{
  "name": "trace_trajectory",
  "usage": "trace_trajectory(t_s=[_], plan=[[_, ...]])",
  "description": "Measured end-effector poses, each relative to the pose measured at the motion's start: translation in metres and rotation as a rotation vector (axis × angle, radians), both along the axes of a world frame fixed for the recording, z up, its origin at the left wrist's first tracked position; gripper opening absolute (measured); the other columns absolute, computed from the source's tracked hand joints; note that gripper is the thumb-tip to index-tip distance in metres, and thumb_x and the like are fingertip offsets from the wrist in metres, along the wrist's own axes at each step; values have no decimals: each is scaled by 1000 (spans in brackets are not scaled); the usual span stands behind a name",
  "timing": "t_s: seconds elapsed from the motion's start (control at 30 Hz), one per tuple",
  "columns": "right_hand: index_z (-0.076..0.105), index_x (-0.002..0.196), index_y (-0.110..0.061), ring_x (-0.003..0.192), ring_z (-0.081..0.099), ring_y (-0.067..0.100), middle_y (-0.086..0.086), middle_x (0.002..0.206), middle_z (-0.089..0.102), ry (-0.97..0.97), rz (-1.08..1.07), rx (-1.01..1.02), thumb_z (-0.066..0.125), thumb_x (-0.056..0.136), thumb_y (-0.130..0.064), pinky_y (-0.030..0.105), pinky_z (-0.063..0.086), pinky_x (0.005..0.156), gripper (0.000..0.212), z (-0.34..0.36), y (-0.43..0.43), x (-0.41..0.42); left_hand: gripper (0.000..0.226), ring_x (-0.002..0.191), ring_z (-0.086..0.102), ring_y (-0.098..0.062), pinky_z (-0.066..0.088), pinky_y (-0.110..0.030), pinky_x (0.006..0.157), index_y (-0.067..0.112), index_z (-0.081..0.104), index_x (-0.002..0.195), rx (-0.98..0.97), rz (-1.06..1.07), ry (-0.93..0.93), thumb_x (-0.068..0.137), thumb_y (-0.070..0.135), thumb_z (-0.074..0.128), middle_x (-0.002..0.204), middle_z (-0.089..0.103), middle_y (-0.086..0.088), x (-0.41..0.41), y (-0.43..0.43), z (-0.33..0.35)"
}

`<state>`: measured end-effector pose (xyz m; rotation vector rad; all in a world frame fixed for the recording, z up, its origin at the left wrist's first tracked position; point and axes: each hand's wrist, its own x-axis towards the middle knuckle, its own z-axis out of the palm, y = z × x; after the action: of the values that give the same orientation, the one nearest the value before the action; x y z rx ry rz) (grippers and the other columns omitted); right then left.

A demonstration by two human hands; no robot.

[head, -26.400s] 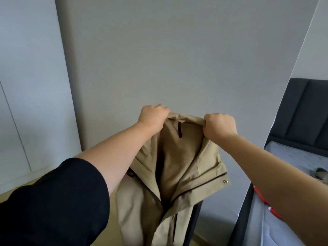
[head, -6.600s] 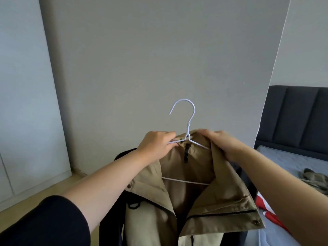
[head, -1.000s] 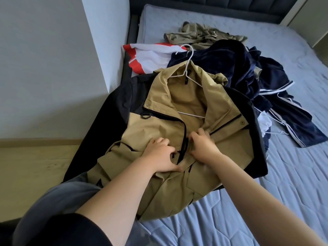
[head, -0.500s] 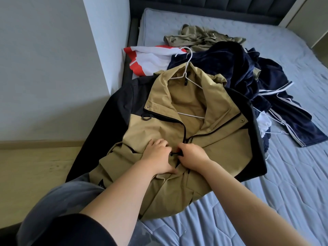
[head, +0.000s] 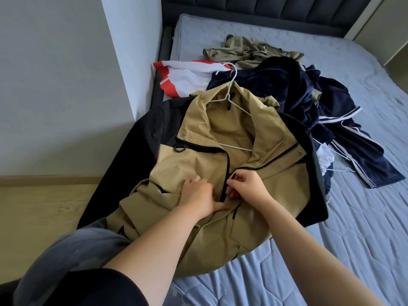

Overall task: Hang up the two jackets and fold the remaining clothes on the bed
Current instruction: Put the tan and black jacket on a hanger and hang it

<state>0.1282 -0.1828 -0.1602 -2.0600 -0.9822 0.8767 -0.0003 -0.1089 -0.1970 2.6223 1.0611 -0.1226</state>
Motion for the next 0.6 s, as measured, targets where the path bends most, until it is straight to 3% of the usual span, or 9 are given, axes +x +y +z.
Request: trace_trajectory(t_s=[0.1,0.17,0.27,0.4,0.53,0.6], plan=[[63,74,-4,66,56,18,3,68,64,-334,85,-18,61,83,-12,32,45,65,12,11,-2,0,55,108,46,-20,30,-33,90,24,64,93,-35,45,13,72,74,53,102,60,2,5,-1,-1],[66,79,-4,71,52,19,4,74,62,-460,160,13,63,83,-13,32,42,67,10,16,-3,-3,51,110,46,-20,29,-33,93,25,63,97,-36,32,24,77,70,51,105,61,3,5,-1,-3],[67,77,-5,72,59,21,5,72,66,-431,170,60,63,83,-9,33,47,69,8,24,0,-6,49,108,48,-20,29,-33,91,22,62,95,-59,59,-87,80,67,50,104,63,2,4,-2,-3],[64,70,-4,63,68,15,4,64,69,-290,74,118,62,83,-4,39,55,70,14,33,5,-6,41,88,56,-22,30,-31,74,24,41,59,-146,113,-279,80,56,58,74,60,4,1,-2,6],[64,68,-7,67,69,15,5,69,71,-211,63,109,62,83,-2,36,55,74,17,34,6,-6,36,80,56,-23,34,-29,67,19,44,57,-278,125,-343,84,39,59,71,61,-1,-2,-1,13],[64,69,-6,70,68,20,6,70,70,-282,67,103,62,84,-4,37,53,74,15,33,7,-7,40,62,51,-18,33,-27,56,18,41,52,-424,185,-369,84,33,61,57,50,3,-3,3,15]])
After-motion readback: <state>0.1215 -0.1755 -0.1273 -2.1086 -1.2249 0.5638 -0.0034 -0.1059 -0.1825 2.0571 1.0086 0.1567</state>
